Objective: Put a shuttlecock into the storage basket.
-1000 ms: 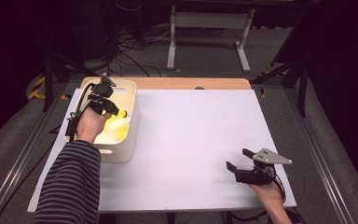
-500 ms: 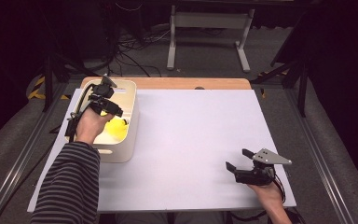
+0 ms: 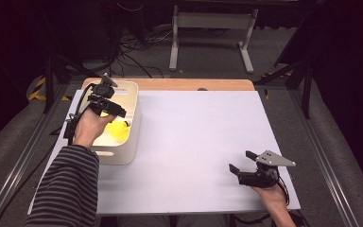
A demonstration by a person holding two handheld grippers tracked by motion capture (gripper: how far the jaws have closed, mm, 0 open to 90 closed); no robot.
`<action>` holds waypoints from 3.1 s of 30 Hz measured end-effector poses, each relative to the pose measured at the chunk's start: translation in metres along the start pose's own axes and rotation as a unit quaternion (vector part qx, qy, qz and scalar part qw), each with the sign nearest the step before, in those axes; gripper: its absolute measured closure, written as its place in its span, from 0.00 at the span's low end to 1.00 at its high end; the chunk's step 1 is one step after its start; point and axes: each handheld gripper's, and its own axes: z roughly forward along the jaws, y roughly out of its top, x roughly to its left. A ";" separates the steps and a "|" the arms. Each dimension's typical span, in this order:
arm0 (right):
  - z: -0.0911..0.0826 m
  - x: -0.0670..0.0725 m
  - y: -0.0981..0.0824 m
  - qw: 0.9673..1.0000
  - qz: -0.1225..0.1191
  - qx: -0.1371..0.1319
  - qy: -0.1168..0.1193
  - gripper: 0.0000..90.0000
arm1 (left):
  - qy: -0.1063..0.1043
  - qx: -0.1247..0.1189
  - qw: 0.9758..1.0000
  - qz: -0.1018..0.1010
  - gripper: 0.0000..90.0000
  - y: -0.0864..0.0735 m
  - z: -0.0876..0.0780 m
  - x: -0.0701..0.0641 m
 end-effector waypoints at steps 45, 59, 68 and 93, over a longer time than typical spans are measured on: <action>-0.001 0.000 0.000 1.000 0.000 -0.003 0.001 0.16 | -0.016 -0.032 0.999 0.035 0.44 0.006 -0.030 -0.028; -0.001 0.001 0.000 1.000 -0.002 -0.003 0.001 0.16 | -0.025 -0.039 0.998 0.052 0.44 0.012 -0.032 -0.045; -0.001 0.001 0.000 1.000 -0.001 -0.003 0.001 0.16 | -0.022 -0.037 0.997 0.060 0.44 0.013 -0.031 -0.057; -0.002 0.001 0.000 1.000 -0.001 -0.005 0.003 0.16 | -0.047 -0.039 0.994 0.092 0.44 0.012 -0.025 -0.086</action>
